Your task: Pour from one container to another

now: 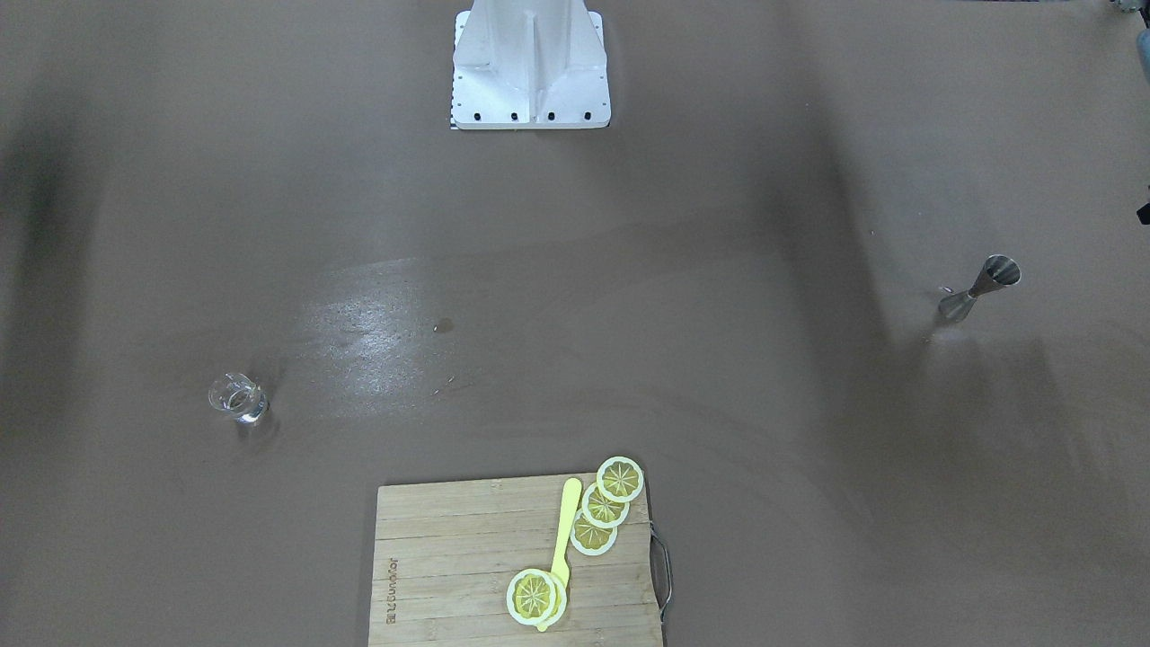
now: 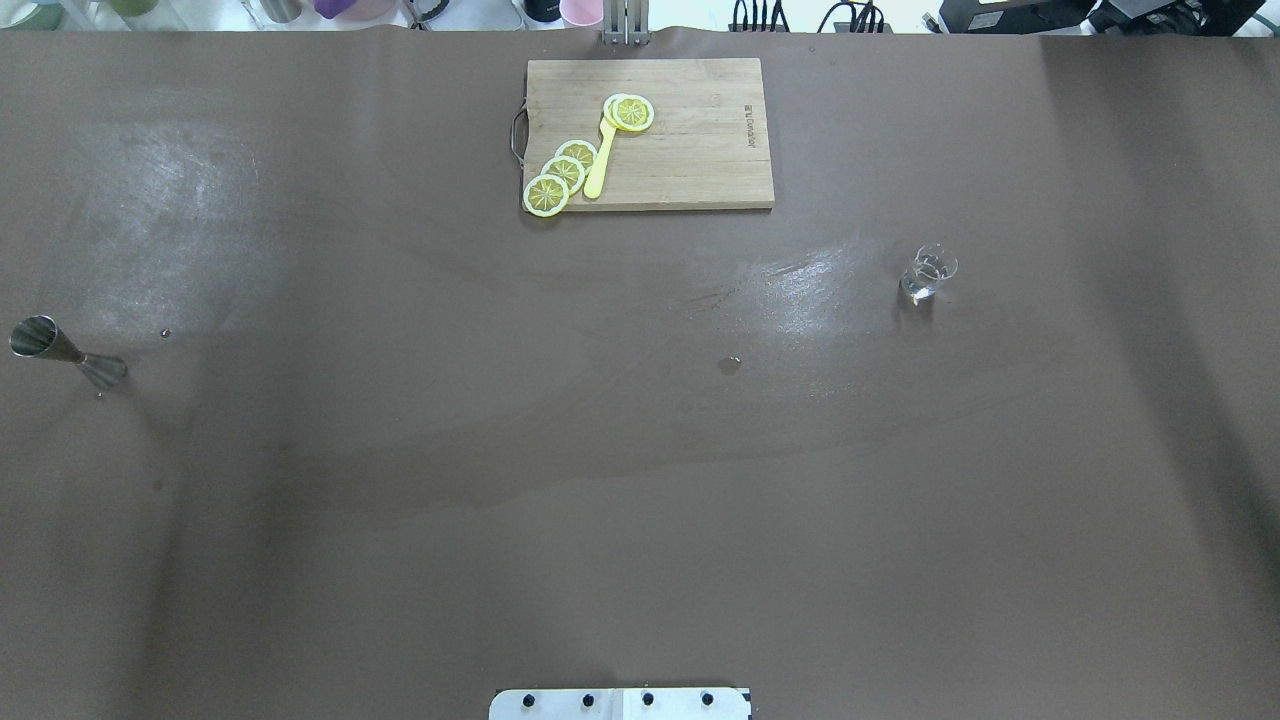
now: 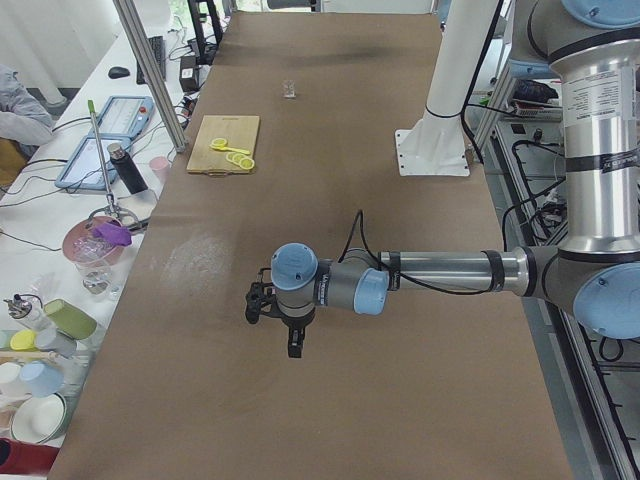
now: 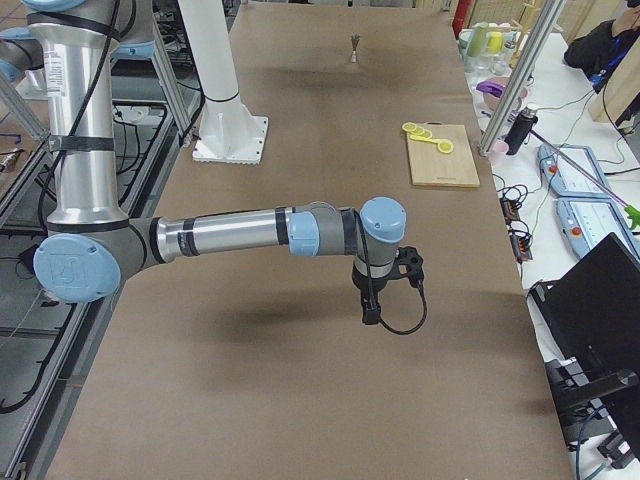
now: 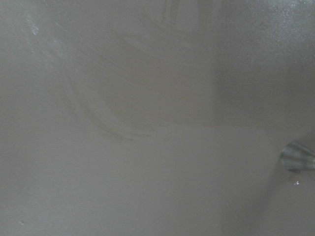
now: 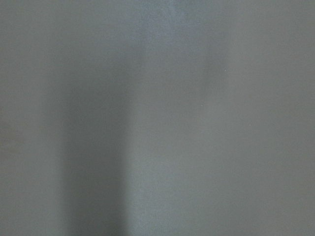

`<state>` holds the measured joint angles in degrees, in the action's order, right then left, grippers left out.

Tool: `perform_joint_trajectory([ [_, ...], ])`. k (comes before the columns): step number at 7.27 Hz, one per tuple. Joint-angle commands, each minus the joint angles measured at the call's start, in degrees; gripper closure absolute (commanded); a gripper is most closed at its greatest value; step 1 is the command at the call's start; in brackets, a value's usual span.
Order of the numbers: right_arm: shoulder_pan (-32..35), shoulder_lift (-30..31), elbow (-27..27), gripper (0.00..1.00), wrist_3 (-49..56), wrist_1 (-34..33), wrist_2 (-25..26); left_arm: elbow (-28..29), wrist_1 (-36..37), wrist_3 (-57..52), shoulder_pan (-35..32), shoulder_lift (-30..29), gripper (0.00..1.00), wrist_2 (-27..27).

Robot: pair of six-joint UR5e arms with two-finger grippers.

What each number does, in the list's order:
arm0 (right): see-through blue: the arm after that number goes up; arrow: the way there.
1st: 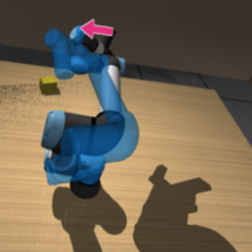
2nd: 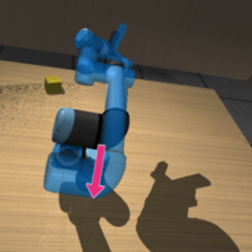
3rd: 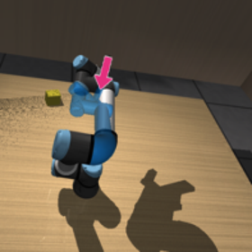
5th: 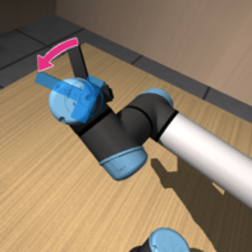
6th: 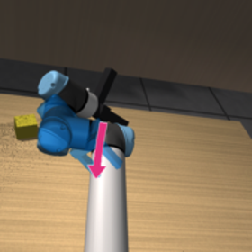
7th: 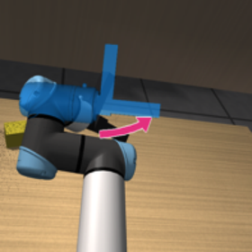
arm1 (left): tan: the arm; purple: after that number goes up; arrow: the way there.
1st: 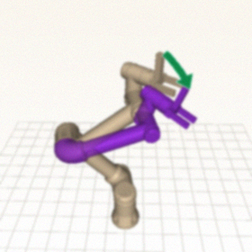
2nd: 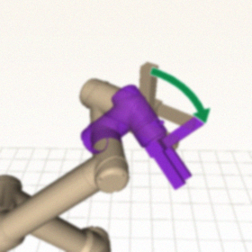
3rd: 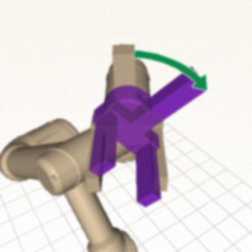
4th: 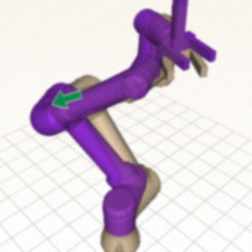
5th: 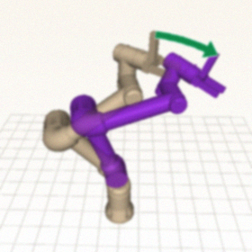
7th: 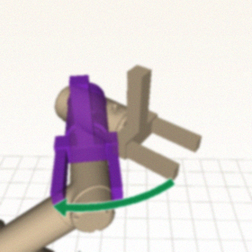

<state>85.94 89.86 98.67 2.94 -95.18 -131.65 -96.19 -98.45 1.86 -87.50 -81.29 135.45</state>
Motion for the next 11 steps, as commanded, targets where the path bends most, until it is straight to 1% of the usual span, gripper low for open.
perform_joint_trajectory([
  [1,0.37,0.05,0.12,0.00,-0.04,0.00,-0.36,0.56,5.62,-14.62,-4.95,0.00,0.01,-0.53],
  [3,0.81,0.41,0.03,0.00,-0.04,0.00,-0.72,0.66,5.55,-15.48,-5.67,0.87,0.01,-0.45],
  [5,1.24,0.49,-0.14,0.00,-0.04,0.00,-0.80,2.14,5.64,-15.13,-5.67,0.88,0.01,-0.53],
  [7,1.25,0.41,-0.32,0.00,-0.04,0.00,-0.63,1.01,5.81,-15.57,-7.15,2.89,0.01,-0.53],
  [8,1.25,0.41,-0.32,0.00,0.04,0.00,-0.72,0.66,7.90,-15.66,-7.77,4.72,0.01,-0.36],
  [10,1.25,0.49,-0.41,0.00,-0.04,0.00,-0.72,1.27,8.45,-15.13,-8.04,5.44,0.01,-0.80],
  [11,1.25,0.41,-0.41,0.00,0.04,0.00,-0.72,0.75,8.45,-15.22,-8.30,5.88,0.01,-3.41],
])
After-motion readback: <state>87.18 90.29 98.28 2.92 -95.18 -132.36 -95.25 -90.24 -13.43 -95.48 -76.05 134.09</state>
